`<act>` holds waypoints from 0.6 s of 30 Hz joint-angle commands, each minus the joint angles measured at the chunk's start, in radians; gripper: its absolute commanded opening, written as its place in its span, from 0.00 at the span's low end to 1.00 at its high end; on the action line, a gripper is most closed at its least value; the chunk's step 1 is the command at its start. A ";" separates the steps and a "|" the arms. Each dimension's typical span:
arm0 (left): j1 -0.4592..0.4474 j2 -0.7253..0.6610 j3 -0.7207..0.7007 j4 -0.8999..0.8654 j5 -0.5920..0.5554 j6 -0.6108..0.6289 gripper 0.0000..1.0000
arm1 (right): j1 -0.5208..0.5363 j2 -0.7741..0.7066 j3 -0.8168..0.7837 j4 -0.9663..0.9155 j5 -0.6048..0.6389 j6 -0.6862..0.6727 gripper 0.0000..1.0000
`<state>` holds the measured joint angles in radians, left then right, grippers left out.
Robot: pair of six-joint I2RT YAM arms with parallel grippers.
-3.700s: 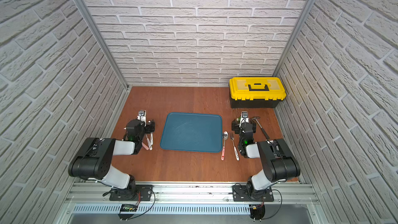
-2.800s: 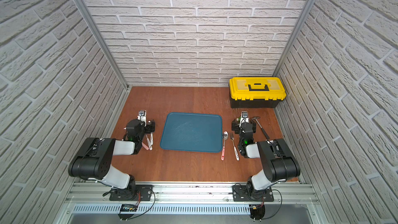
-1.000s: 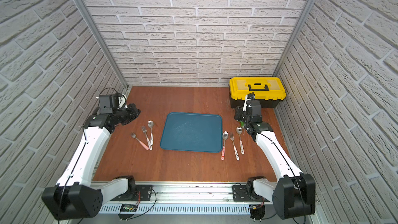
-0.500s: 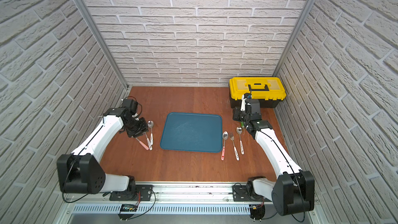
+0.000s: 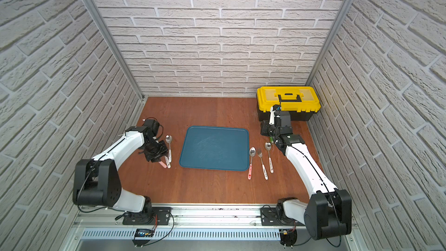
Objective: Set the spoon and fork side by side
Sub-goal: Pick up the fork at the center of the board.
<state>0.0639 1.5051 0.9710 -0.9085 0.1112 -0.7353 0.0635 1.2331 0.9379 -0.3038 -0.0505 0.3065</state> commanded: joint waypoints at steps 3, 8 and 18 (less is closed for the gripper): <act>0.055 0.043 0.020 0.028 -0.020 0.044 0.58 | 0.006 0.008 0.006 0.012 -0.014 -0.008 0.44; 0.072 0.085 0.053 0.048 -0.018 0.066 0.48 | 0.006 0.008 0.003 0.012 -0.011 -0.008 0.44; 0.054 0.168 0.096 0.068 -0.008 0.069 0.45 | 0.006 0.017 0.002 0.012 -0.015 -0.010 0.44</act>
<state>0.1310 1.6390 1.0492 -0.8379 0.1081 -0.6750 0.0635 1.2423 0.9379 -0.3046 -0.0513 0.3061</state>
